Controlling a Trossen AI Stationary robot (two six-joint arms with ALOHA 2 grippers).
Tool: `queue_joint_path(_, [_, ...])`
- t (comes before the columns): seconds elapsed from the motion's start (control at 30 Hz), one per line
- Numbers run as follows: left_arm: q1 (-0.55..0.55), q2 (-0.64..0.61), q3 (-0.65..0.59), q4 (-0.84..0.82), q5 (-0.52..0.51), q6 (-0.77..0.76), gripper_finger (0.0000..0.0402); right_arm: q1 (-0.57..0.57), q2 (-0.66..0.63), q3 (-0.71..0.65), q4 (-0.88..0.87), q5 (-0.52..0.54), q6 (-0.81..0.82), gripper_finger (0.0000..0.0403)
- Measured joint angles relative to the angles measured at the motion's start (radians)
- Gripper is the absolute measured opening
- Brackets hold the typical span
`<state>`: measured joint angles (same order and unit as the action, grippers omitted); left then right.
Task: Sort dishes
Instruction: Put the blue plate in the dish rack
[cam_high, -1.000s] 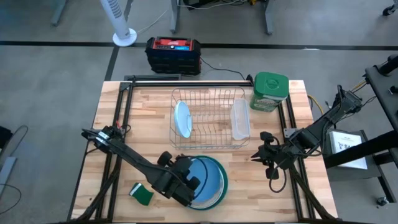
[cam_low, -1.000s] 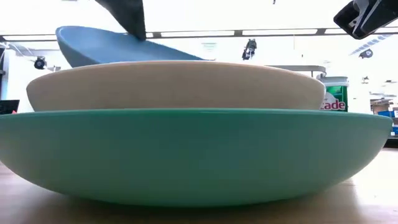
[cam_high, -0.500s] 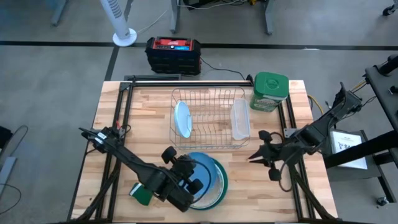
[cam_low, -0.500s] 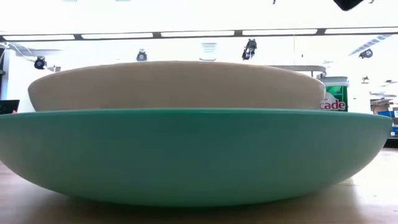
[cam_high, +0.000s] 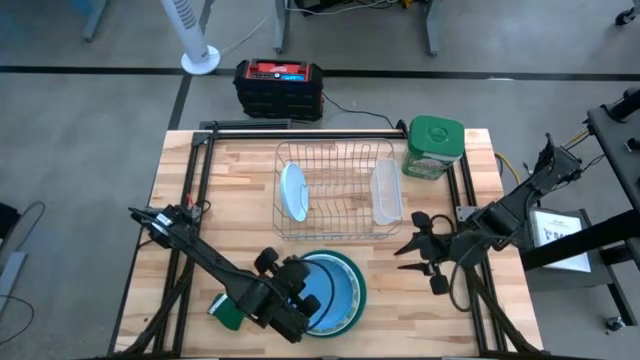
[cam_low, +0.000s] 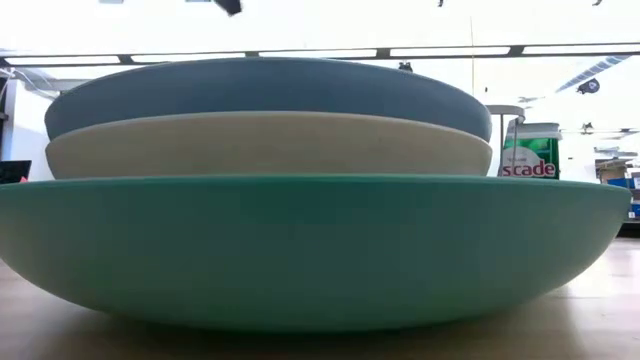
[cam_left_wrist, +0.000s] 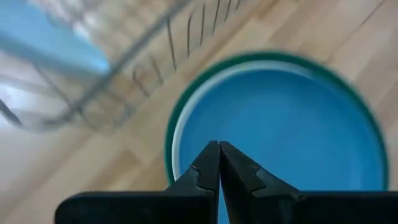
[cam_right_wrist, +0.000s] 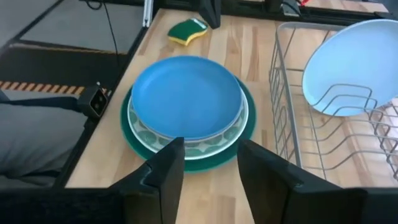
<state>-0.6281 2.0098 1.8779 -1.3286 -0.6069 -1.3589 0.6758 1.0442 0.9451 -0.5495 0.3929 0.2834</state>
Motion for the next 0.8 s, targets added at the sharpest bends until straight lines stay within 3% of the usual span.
queue_joint_path(0.33, [0.001, 0.002, -0.182, 0.135, 0.099, -0.154, 0.0024, 0.000, 0.043, -0.001, 0.000, -0.001, 0.004, 0.0162])
queue_joint_path(0.8, [0.007, 0.002, -0.246, 0.151, 0.102, -0.308, 0.0105, 0.000, 0.044, -0.001, 0.000, -0.001, 0.030, 0.0165])
